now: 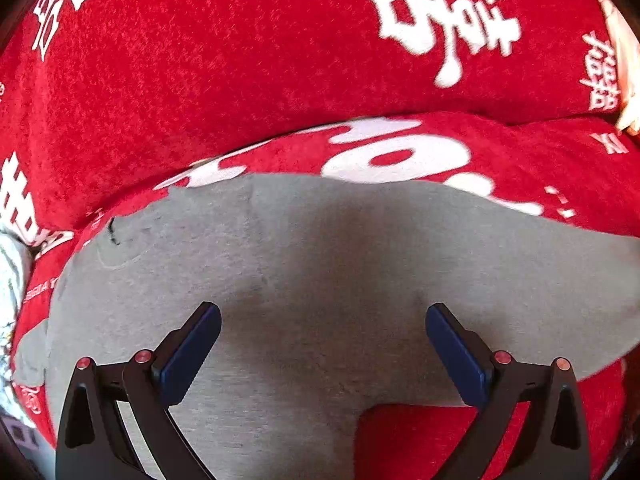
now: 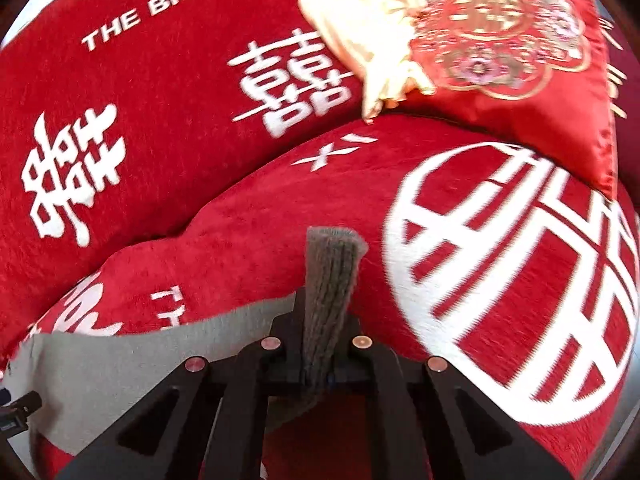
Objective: Fold small clothes
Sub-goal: 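Lift the cuff with the right gripper and carry it across the sweatshirt body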
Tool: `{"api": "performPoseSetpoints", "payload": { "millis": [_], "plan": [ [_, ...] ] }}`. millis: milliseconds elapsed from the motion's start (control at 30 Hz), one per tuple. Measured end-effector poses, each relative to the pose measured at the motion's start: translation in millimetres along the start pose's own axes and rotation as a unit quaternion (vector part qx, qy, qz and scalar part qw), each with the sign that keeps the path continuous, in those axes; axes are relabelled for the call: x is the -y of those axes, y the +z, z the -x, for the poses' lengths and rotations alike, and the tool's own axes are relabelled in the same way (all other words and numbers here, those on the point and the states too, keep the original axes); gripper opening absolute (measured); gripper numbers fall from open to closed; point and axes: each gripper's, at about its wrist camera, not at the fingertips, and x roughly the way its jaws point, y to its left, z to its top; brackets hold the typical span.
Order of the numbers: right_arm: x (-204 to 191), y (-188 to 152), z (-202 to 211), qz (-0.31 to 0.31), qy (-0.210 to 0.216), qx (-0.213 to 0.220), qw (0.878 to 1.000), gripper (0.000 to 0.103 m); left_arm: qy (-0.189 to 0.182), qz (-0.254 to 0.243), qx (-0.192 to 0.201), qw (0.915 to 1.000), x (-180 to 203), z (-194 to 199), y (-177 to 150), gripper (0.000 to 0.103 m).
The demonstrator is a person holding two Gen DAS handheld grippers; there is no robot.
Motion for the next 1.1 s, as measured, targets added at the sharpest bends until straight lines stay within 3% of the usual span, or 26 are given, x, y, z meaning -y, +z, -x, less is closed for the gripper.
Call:
{"api": "performPoseSetpoints", "payload": {
  "millis": [67,133,400,600,1100],
  "plan": [
    [-4.2,-2.2,2.9,0.016,-0.036,0.001,0.999,0.006,0.02,-0.004,-0.004,0.9998,-2.0,-1.7,-2.5,0.103],
    [-15.1,-5.1,7.2,0.046,-0.061,0.005,0.997,0.006,0.01,-0.004,0.001,0.9999,-8.9,2.5,-6.2,0.103],
    [-14.2,-2.2,45.8,-0.003,-0.003,0.013,1.0,0.006,-0.015,0.047,-0.007,0.9988,-68.3,10.7,-24.1,0.103],
    [-38.0,2.5,78.4,-0.007,0.045,0.024,0.999,0.006,-0.03,0.084,-0.018,0.9958,-109.5,14.2,-51.6,0.103],
    [-164.7,-18.8,126.4,0.043,0.094,0.025,0.994,0.006,-0.084,0.08,0.03,0.9928,-173.8,38.1,-107.6,0.103]
  ]
}}
